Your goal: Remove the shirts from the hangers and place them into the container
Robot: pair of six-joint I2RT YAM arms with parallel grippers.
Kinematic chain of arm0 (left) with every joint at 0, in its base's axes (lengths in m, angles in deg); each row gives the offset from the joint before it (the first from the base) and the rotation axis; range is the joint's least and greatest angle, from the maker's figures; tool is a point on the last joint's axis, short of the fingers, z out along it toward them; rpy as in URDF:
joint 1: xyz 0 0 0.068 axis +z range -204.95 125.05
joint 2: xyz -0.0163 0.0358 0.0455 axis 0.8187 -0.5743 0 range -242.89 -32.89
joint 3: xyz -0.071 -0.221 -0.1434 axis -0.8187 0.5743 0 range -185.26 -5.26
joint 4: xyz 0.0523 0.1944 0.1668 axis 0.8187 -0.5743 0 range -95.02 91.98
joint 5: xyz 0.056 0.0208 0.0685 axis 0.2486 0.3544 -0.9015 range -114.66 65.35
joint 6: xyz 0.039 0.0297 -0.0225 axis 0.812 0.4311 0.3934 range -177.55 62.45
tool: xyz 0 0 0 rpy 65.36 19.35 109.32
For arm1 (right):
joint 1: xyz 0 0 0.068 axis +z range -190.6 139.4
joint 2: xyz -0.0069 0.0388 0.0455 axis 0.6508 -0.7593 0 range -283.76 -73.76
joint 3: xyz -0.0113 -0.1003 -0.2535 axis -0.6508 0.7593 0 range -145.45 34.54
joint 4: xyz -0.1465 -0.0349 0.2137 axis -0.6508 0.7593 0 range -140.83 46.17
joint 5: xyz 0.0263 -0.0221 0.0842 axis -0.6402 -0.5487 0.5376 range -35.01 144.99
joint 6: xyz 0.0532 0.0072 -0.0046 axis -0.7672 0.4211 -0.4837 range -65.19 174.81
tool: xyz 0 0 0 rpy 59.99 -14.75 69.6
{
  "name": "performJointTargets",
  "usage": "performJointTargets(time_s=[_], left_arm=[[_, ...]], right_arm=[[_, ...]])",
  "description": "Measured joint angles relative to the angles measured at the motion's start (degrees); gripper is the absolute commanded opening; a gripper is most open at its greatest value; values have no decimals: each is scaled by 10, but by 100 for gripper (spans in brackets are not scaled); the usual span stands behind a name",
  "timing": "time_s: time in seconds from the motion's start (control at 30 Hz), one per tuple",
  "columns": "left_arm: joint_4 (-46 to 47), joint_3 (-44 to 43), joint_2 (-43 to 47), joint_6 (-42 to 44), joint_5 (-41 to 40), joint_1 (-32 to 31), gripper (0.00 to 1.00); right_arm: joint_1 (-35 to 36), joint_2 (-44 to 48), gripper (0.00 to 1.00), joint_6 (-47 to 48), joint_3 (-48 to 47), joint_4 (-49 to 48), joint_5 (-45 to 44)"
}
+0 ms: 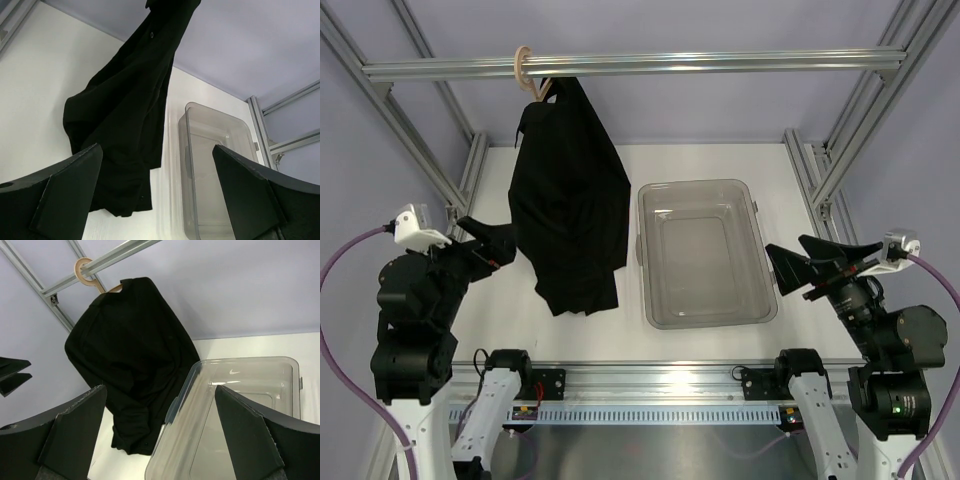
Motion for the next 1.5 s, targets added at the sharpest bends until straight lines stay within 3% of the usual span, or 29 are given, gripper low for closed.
performJointTargets(time_s=[0.13,0.4,0.73,0.77,0.83,0.87,0.9,1.03,1.5], left_arm=[[2,-26,-58,31,5,0,99],[45,-169,-265,115,8,0,93],[106,-187,-407,136,27,0,82],[114,-187,-416,136,31,0,79],[129,-187,-432,134,38,0,60],[133,-189,-442,135,43,0,39],[138,-192,-451,132,46,0,30],[151,-202,-480,144,67,-2,0],[187,-176,-432,176,73,-10,0]], right_arm=[[0,-23,100,0,0,11,-9],[0,-41,100,0,4,10,8],[0,-37,100,-5,25,-17,40],[0,-37,99,-6,27,-21,43],[0,-37,99,-8,31,-25,49],[0,-37,100,-9,33,-26,52],[0,-37,99,-9,35,-27,53],[0,-37,99,-10,37,-30,54],[0,-37,99,-16,47,-40,63]])
